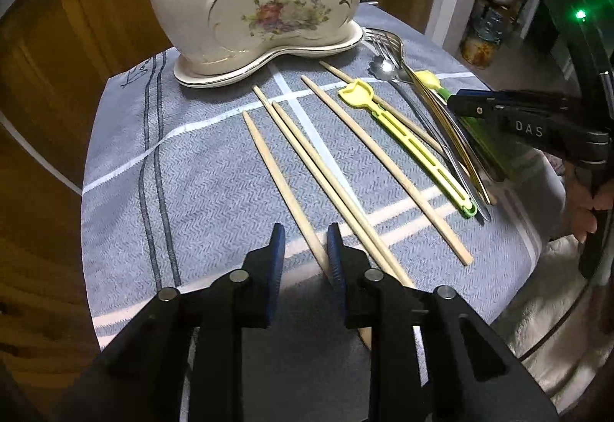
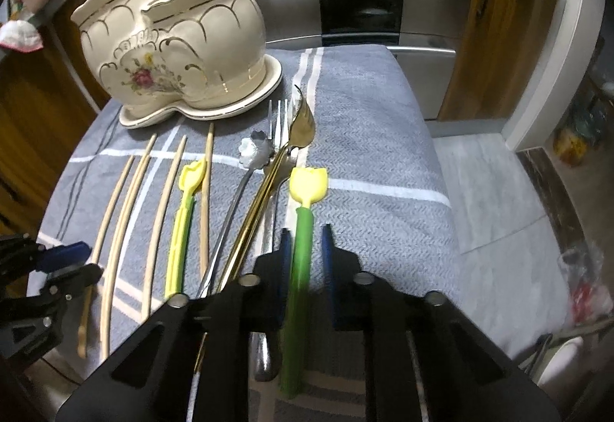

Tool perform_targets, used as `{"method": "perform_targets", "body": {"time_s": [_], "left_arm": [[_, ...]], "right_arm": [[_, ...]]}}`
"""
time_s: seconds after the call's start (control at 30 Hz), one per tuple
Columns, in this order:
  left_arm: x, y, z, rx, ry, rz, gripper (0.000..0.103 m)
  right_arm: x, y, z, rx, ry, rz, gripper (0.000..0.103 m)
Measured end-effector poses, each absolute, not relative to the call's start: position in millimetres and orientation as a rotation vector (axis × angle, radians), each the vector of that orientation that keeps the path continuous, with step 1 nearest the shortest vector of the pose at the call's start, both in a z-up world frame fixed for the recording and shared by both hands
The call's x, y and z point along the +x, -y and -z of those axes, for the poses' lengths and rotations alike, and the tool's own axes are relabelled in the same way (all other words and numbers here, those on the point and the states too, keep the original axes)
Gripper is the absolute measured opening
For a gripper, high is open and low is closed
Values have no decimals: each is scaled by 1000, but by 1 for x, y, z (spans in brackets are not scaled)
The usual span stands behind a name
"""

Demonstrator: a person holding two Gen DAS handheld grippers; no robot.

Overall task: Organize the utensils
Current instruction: 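Grasp the chopstick with the left tool while the right tool grasps the green spoon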

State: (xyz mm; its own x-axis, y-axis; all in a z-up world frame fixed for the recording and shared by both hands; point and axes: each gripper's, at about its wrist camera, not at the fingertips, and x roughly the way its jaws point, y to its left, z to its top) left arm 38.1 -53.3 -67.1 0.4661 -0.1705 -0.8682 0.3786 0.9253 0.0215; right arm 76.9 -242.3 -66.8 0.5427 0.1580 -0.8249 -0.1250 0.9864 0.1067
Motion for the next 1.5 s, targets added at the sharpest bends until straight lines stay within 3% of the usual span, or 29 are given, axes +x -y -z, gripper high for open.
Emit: {"method": "perform_targets", "body": {"time_s": [0.07,0.5,0.9,1.23,1.5], "left_arm": [[39,51,68,242,-1022,345,9],[35,27,64,198,-944,457,6],[29,-11,-4,54,-594,446,6],[76,-14,-85,-35,-333,388,6],[137,-3,-116,-104,-272,457,6]], "right_arm": [[76,242,67,37,-973,-171,11],[59,254,49,105,-851,-207,10],[48,250,-12,166,-553,-299,10],[86,221,-72,200,-343,-381,10],[141,224,-79,314,-286,-433,10]]}}
